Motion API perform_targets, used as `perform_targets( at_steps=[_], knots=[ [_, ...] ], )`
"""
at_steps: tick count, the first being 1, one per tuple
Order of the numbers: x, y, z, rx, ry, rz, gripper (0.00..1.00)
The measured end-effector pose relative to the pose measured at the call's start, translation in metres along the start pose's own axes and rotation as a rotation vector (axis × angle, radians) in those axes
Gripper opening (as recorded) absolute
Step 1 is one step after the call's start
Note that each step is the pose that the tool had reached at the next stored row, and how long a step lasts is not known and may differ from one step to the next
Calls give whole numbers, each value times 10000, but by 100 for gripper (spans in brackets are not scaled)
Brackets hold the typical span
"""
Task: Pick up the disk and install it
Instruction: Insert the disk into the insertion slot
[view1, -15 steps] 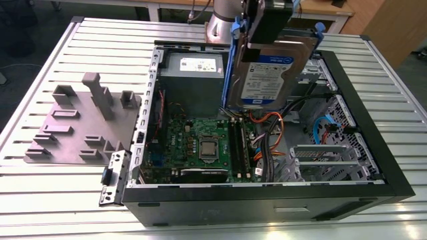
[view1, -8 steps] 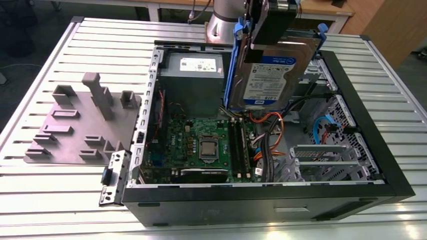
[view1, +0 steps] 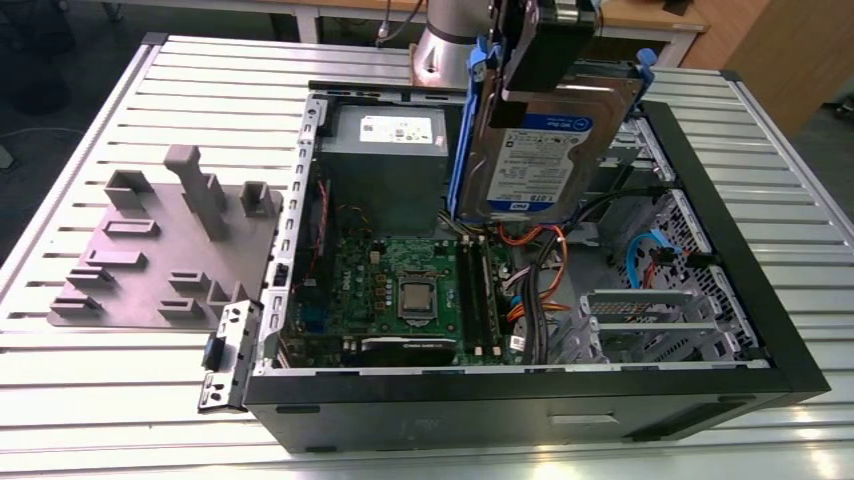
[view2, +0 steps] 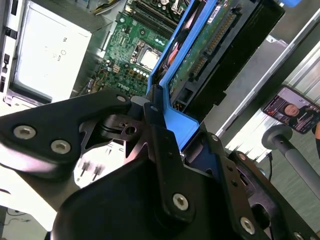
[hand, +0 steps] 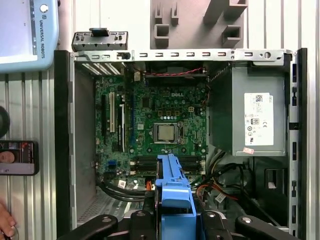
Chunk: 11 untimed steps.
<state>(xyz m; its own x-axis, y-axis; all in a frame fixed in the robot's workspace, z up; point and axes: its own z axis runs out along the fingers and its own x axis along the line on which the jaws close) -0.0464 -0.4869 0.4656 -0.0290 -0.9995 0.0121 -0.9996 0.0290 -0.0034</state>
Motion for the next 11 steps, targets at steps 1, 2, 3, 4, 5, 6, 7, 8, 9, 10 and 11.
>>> perform_targets(
  at_steps=[1,2,3,4,5,6,7,8,9,10,11],
  knots=[
    [9,0,0,0,0,1,37],
    [20,0,0,0,0,0,37],
    [44,-1,1,0,0,1,37],
    [58,-1,1,0,0,1,37],
    [72,-2,1,0,1,0,37],
    [86,-2,1,0,1,1,37],
    [102,-2,2,0,0,1,37],
    [117,-3,2,0,1,1,37],
    [135,-3,2,0,2,1,37],
    [153,-4,2,0,2,1,37],
    [172,-5,3,0,1,0,37]
  ],
)
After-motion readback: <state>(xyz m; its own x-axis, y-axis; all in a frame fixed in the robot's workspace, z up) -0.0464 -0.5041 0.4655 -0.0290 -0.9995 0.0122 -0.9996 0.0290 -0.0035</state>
